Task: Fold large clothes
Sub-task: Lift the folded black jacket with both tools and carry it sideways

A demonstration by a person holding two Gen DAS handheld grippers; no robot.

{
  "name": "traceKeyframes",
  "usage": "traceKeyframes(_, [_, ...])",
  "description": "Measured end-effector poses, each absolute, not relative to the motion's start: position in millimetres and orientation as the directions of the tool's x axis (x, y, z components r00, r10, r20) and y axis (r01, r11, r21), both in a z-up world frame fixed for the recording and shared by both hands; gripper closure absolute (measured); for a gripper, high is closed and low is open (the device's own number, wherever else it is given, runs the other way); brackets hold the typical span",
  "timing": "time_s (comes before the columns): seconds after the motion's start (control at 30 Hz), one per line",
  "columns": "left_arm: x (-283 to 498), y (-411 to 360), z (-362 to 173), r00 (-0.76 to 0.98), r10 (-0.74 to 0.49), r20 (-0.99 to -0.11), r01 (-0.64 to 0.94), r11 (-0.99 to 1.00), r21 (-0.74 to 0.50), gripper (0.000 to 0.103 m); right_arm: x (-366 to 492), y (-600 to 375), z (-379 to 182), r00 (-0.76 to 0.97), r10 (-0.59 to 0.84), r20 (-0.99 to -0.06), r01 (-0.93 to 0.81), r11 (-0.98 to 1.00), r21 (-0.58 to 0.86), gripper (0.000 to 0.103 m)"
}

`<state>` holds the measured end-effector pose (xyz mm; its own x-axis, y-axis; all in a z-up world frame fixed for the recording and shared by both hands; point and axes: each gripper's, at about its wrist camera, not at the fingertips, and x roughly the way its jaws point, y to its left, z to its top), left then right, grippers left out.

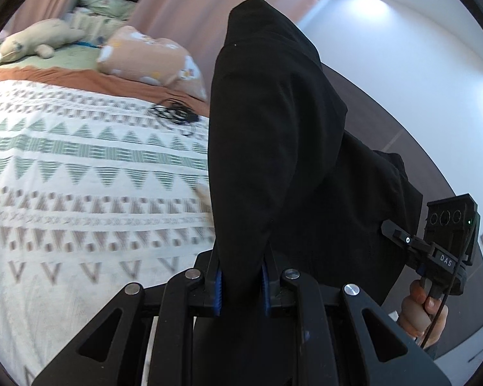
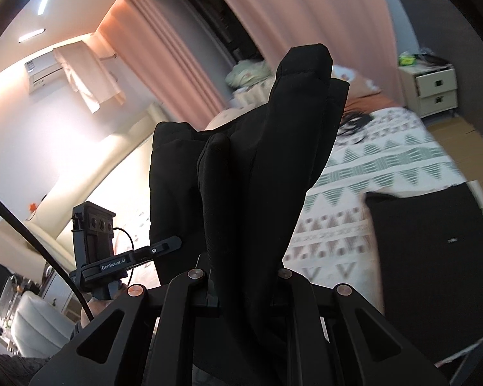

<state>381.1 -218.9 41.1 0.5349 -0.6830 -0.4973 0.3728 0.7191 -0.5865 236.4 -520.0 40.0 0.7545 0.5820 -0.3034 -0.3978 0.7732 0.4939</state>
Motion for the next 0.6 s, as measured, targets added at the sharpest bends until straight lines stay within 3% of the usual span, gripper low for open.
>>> traceKeyframes(0.6, [403.7,-373.2,34.4,0.335,-0.797,-0.503,0.492,0.603,-0.628,0.085,155.4,-607.1,63.5,0.848,0.383,-0.366,-0.19,0.864,0.466,0.094])
